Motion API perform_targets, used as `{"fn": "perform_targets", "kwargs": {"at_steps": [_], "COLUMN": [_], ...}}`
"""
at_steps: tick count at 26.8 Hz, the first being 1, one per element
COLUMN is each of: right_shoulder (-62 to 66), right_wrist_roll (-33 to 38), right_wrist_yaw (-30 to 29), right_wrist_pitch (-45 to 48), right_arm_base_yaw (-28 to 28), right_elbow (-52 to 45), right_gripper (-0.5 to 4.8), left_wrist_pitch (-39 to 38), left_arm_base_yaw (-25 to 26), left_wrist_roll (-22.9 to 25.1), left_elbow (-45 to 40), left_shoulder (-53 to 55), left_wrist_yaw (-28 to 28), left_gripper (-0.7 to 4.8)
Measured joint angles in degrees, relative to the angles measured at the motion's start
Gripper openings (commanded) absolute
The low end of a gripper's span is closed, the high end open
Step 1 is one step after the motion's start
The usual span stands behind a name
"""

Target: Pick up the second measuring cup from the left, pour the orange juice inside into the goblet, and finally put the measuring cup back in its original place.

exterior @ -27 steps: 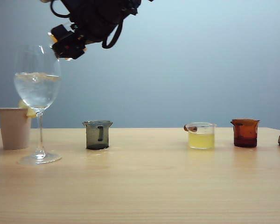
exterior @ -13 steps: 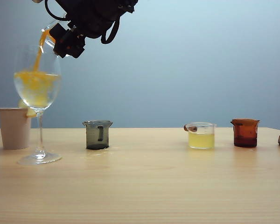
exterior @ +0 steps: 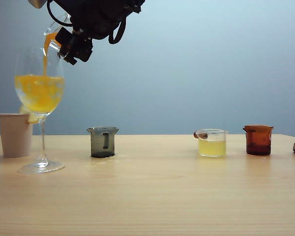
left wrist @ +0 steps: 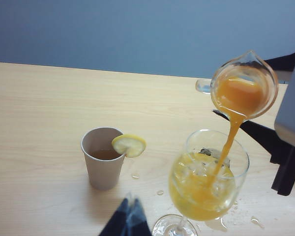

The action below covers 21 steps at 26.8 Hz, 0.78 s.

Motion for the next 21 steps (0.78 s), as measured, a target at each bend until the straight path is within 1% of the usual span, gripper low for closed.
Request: {"fn": "perform_targets", "kwargs": {"at_steps": [15,21], "right_shoulder": [0.00,0.00], "right_wrist_roll": [-5.88,-8.15], "right_wrist_yaw": [1.16,2.47], "right_wrist_pitch": [1.68,3.17], "right_arm_base_yaw": [0.02,0.02], "right_elbow": [-0.04,-0.04], "right_gripper": [1.03,1.02], "left_wrist_pitch": [0.00,0.00], "left_arm_base_yaw": [0.00,0.00], "left_wrist_roll": [0.00,0.00], "left_elbow": [0.02,0.02], "left_shoulder": [0.00,0.00], "left_wrist_yaw": [0.02,0.00], "left_gripper": [-0.04,-0.04]}}
